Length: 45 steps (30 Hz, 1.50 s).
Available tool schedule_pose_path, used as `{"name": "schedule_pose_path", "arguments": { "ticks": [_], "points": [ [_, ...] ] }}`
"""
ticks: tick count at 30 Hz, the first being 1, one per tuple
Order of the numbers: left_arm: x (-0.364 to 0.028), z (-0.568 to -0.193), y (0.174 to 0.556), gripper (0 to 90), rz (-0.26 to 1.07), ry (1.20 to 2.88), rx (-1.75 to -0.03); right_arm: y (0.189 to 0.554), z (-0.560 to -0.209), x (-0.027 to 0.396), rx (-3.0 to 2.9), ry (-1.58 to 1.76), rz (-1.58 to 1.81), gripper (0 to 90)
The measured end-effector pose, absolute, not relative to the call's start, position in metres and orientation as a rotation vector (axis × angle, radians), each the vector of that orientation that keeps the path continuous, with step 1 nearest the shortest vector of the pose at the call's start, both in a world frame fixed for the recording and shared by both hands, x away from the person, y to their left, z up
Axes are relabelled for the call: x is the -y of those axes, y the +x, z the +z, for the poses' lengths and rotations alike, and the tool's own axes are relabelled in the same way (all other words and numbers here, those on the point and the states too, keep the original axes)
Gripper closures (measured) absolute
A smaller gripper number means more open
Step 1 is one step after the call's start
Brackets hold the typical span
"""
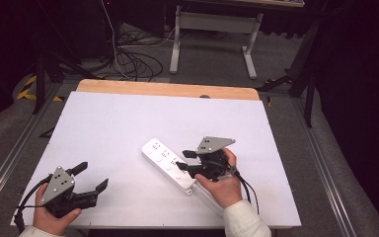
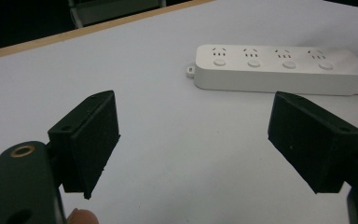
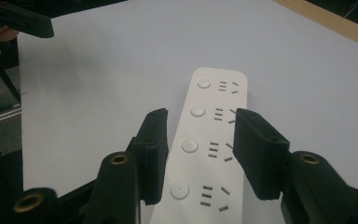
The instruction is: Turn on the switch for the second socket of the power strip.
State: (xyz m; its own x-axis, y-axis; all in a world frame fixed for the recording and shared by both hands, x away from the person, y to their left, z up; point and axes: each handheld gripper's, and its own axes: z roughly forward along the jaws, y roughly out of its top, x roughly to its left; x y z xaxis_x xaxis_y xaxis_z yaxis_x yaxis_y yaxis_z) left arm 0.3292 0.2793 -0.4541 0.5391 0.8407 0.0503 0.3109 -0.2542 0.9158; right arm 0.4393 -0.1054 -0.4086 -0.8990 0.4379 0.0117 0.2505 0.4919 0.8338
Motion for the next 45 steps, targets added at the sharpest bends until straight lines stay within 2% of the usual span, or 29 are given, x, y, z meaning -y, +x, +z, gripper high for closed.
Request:
{"name": "schedule_pose_path", "arguments": {
  "ticks": [5, 7, 11, 12, 13, 14, 31, 45],
  "points": [
    [-0.280, -0.454, 0.329, 16.9, 0.689, 1.813, -0.955, 0.440, -0.412, 0.098, -2.546, 0.577, 1.358, 55.6],
    [-0.280, -0.454, 0.329, 17.1, 0.687, 1.811, -0.956, 0.440, -0.412, 0.099, -2.540, 0.574, 1.345, 59.9],
    [-0.279, -0.455, 0.330, 17.3, 0.689, 1.811, -0.961, 0.439, -0.411, 0.100, -2.522, 0.560, 1.349, 76.9],
    [-0.279, -0.455, 0.330, 17.3, 0.689, 1.811, -0.961, 0.439, -0.411, 0.100, -2.522, 0.560, 1.349, 76.9],
    [-0.280, -0.454, 0.330, 17.4, 0.695, 1.816, -0.958, 0.438, -0.412, 0.099, -2.526, 0.543, 1.350, 86.2],
    [-0.279, -0.455, 0.329, 17.4, 0.692, 1.815, -0.959, 0.438, -0.413, 0.098, -2.530, 0.537, 1.354, 89.8],
    [-0.279, -0.455, 0.330, 17.4, 0.694, 1.819, -0.957, 0.454, -0.449, 0.075, -2.575, 0.513, 1.363, 90.0],
    [-0.279, -0.455, 0.330, 17.4, 0.693, 1.823, -0.957, 0.456, -0.463, 0.066, -2.598, 0.528, 1.310, 90.0]
  ]
}}
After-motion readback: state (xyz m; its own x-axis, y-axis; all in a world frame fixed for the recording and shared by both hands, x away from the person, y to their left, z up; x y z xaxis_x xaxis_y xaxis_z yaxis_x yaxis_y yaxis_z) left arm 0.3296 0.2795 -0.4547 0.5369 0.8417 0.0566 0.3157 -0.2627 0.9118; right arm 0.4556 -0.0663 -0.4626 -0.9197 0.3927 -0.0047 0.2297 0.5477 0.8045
